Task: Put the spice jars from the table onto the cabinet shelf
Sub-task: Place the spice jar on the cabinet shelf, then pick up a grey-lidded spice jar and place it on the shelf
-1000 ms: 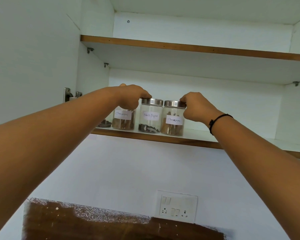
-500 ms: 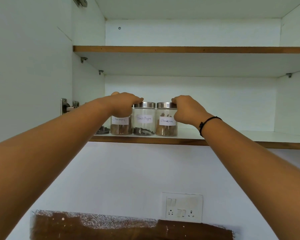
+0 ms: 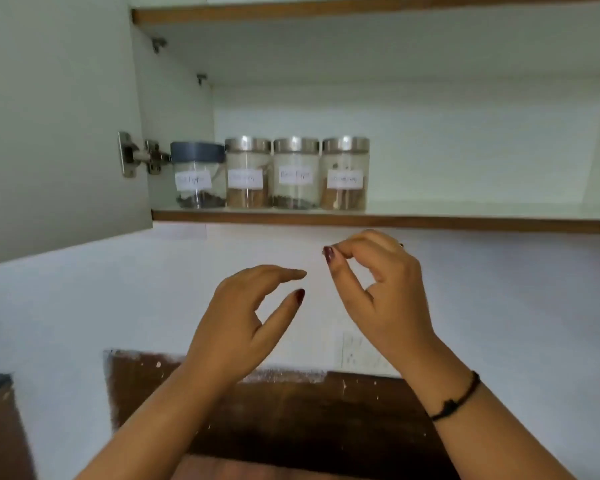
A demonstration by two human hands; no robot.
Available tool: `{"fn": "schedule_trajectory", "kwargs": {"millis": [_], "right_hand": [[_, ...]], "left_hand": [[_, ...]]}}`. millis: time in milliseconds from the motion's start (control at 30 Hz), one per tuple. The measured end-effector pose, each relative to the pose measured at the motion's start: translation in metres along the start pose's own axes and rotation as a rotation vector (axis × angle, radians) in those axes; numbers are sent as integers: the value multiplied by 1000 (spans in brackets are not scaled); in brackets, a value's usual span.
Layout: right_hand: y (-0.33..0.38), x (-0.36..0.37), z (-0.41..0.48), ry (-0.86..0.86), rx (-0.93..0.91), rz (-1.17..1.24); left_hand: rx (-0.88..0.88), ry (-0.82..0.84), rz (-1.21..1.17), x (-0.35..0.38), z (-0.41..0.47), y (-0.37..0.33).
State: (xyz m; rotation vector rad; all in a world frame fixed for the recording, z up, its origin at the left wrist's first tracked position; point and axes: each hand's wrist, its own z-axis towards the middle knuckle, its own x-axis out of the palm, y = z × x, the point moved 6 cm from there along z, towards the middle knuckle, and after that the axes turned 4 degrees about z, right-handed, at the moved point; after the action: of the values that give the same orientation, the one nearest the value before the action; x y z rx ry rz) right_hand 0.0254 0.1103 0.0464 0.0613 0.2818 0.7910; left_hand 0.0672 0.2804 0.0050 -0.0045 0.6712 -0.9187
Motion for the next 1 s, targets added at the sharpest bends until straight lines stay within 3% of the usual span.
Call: {"fn": "schedule_trajectory", "kwargs": {"millis": [233,467,1000], "right_hand": [[16,-13,-104,33,96,99],[13,-17,-162,126,183,239],[-1,-13,-238,232,389,329]], "left_hand": [[-208,-161,-220,12,-88,-5],[-348,-176,-323,45,-152,-20],[-593,-183,-231,72,-226,-16]]}}
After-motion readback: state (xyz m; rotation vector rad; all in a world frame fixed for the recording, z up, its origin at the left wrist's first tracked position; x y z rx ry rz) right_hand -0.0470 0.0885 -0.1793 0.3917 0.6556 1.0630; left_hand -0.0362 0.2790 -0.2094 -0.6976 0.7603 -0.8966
